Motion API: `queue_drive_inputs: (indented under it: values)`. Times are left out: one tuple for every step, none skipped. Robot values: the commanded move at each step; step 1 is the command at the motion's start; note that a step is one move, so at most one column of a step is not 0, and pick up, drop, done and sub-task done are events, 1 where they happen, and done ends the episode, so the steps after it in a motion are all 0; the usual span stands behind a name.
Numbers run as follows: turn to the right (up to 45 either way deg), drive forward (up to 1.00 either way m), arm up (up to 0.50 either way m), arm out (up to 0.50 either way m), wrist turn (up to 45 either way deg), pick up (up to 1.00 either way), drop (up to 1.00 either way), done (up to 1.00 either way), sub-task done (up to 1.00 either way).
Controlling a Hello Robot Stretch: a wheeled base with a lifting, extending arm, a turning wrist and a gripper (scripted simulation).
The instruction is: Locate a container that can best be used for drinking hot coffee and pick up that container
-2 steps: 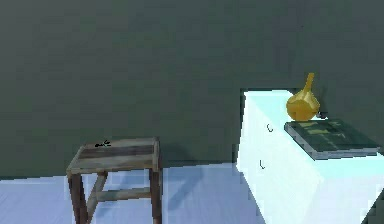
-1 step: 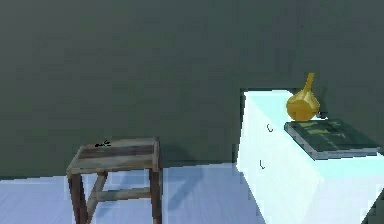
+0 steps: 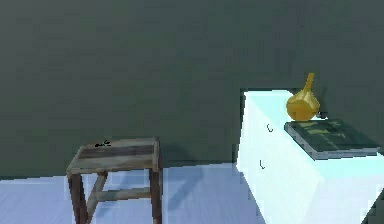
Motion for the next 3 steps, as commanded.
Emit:
queue_drive_inputs:
  values:
    - [0.0,0.0,0.0,0.0,45.0,0.0,0.0,0.0,0.0]
    - [0.0,0.0,0.0,0.0,45.0,0.0,0.0,0.0,0.0]
    - [0.0,0.0,0.0,0.0,21.0,0.0,0.0,0.0,0.0]
